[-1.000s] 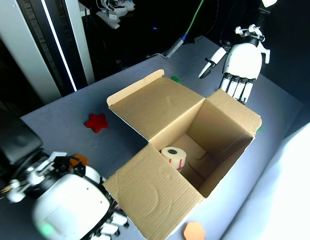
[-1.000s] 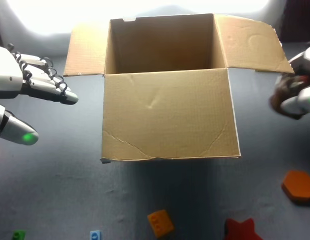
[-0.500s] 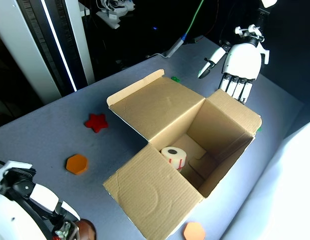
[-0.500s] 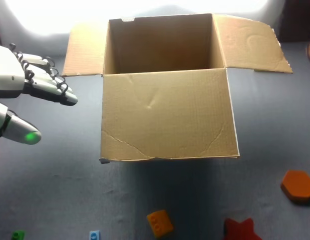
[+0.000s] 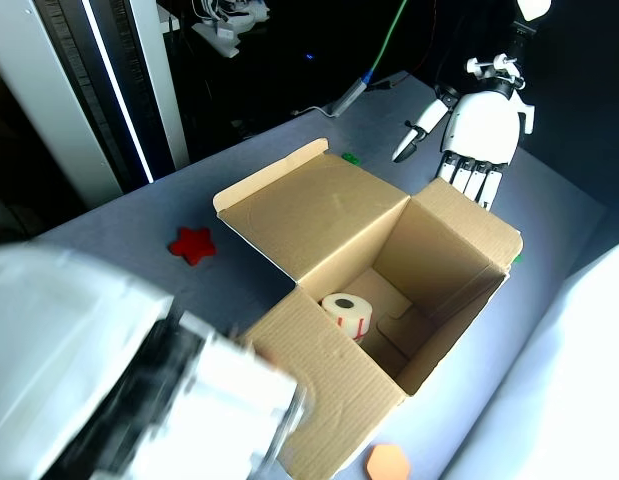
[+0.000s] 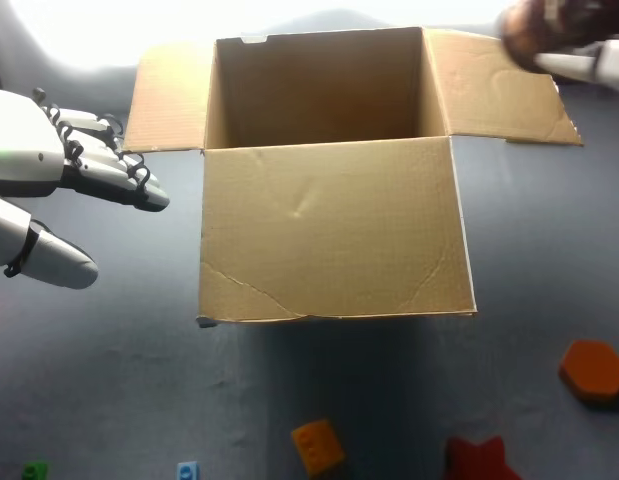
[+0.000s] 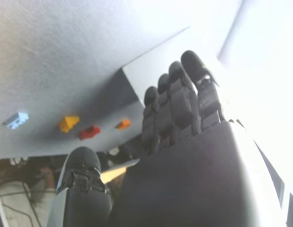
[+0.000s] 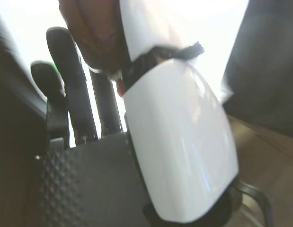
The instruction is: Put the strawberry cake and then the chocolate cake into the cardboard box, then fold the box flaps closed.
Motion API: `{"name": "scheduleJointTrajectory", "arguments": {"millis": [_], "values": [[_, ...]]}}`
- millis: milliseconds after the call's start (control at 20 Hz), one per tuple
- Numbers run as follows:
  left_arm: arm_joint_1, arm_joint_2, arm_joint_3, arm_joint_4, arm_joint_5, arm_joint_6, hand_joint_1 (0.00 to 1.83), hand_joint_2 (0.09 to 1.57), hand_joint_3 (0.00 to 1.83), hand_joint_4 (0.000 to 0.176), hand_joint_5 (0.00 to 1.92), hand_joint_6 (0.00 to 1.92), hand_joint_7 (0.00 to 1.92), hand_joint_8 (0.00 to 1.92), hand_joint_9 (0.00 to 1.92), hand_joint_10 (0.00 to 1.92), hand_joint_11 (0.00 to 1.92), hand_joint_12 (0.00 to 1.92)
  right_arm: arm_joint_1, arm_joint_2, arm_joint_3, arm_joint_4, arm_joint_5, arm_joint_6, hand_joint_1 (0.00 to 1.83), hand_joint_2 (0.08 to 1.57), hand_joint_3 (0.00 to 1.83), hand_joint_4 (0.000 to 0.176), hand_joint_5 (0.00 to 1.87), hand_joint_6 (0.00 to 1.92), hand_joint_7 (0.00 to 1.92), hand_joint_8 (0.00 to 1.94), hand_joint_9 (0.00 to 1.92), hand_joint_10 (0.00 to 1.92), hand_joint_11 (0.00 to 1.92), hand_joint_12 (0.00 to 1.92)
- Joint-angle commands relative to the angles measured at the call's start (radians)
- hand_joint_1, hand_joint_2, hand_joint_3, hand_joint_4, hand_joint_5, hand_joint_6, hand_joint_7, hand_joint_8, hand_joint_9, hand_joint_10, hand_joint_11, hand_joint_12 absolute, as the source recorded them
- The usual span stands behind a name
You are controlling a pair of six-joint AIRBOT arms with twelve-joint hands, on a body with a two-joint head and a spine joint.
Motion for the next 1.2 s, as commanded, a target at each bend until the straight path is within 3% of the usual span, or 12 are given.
{"name": "scheduleJointTrajectory", "arguments": {"millis": [0, 250, 500, 700, 800, 900, 950, 1000, 1050, 1150], "values": [[-0.004, 0.005, 0.004, -0.062, -0.015, 0.002, 0.00, 1.22, 0.00, 0.000, 0.25, 0.01, 0.24, 0.00, 0.27, 0.00, 0.00, 0.87, 0.011, 0.004, 0.015, -0.003, 0.143, 0.015, 1.21, 1.16, 0.00, 0.000, 0.85, 1.11, 0.94, 1.21, 0.68, 1.40, 0.24, 1.92], [-0.004, 0.002, 0.008, -0.062, -0.015, 0.003, 0.00, 1.22, 0.00, 0.000, 0.25, 0.00, 0.23, 0.00, 0.25, 0.00, 0.00, 0.86, -0.024, -0.100, 0.084, -0.082, 0.236, 0.087, 1.21, 1.16, 0.00, 0.000, 0.82, 1.12, 0.96, 1.19, 0.67, 1.39, 0.25, 1.92], [-0.005, 0.000, 0.009, -0.062, -0.015, 0.003, 0.01, 1.23, 0.00, 0.000, 0.24, 0.00, 0.22, 0.00, 0.24, 0.00, 0.00, 0.84, -0.010, -0.173, 0.137, -0.107, 0.274, 0.095, 1.21, 1.15, 0.00, 0.000, 0.86, 1.09, 0.98, 1.13, 0.70, 1.31, 0.29, 1.92], [-0.005, 0.000, 0.008, -0.062, -0.015, 0.004, 0.00, 1.22, 0.00, 0.000, 0.25, 0.00, 0.21, 0.00, 0.23, 0.00, 0.00, 0.84, -0.016, -0.233, 0.177, -0.110, 0.276, 0.095, 1.20, 1.17, 0.00, 0.000, 0.84, 1.13, 0.93, 1.20, 0.66, 1.35, 0.28, 1.92], [-0.005, -0.001, 0.008, -0.063, -0.015, 0.004, 0.00, 1.22, 0.00, 0.000, 0.26, 0.01, 0.23, 0.01, 0.24, 0.00, 0.00, 0.86, -0.036, -0.258, 0.191, -0.110, 0.319, 0.097, 1.19, 1.17, 0.00, 0.009, 0.84, 1.16, 0.90, 1.21, 0.63, 1.36, 0.27, 1.92], [-0.005, -0.001, 0.009, -0.068, -0.015, 0.004, 0.03, 1.24, 0.00, 0.000, 0.24, 0.01, 0.22, 0.00, 0.23, 0.00, 0.00, 0.81, -0.046, -0.275, 0.198, -0.110, 0.334, 0.096, 1.19, 1.17, 0.00, 0.000, 0.83, 1.17, 0.91, 1.21, 0.62, 1.40, 0.23, 1.92], [-0.005, -0.001, 0.011, -0.070, -0.013, 0.004, 0.02, 1.25, 0.01, 0.000, 0.25, 0.01, 0.22, 0.00, 0.23, 0.00, 0.00, 0.82, -0.050, -0.283, 0.201, -0.110, 0.333, 0.095, 1.19, 1.18, 0.00, 0.003, 0.82, 1.19, 0.91, 1.20, 0.60, 1.39, 0.21, 1.92], [-0.006, -0.002, 0.013, -0.076, -0.009, 0.007, 0.00, 1.24, 0.00, 0.000, 0.25, 0.01, 0.22, 0.00, 0.23, 0.00, 0.00, 0.85, -0.055, -0.291, 0.205, -0.110, 0.334, 0.096, 1.18, 1.18, 0.00, 0.017, 0.81, 1.22, 0.89, 1.20, 0.58, 1.37, 0.19, 1.92], [-0.007, -0.004, 0.019, -0.090, -0.003, 0.010, 0.01, 1.23, 0.00, 0.000, 0.25, 0.00, 0.23, 0.00, 0.24, 0.01, 0.00, 0.83, -0.064, -0.300, 0.209, -0.110, 0.338, 0.099, 1.18, 1.20, 0.00, 0.000, 0.78, 1.23, 0.87, 1.27, 0.57, 1.45, 0.20, 1.92], [-0.010, -0.007, 0.030, -0.114, 0.002, 0.017, 0.03, 1.24, 0.00, 0.000, 0.24, 0.00, 0.23, 0.00, 0.24, 0.00, 0.00, 0.81, -0.076, -0.312, 0.210, -0.111, 0.352, 0.101, 1.18, 1.20, 0.00, 0.000, 0.78, 1.21, 0.86, 1.30, 0.56, 1.44, 0.22, 1.92]]}}
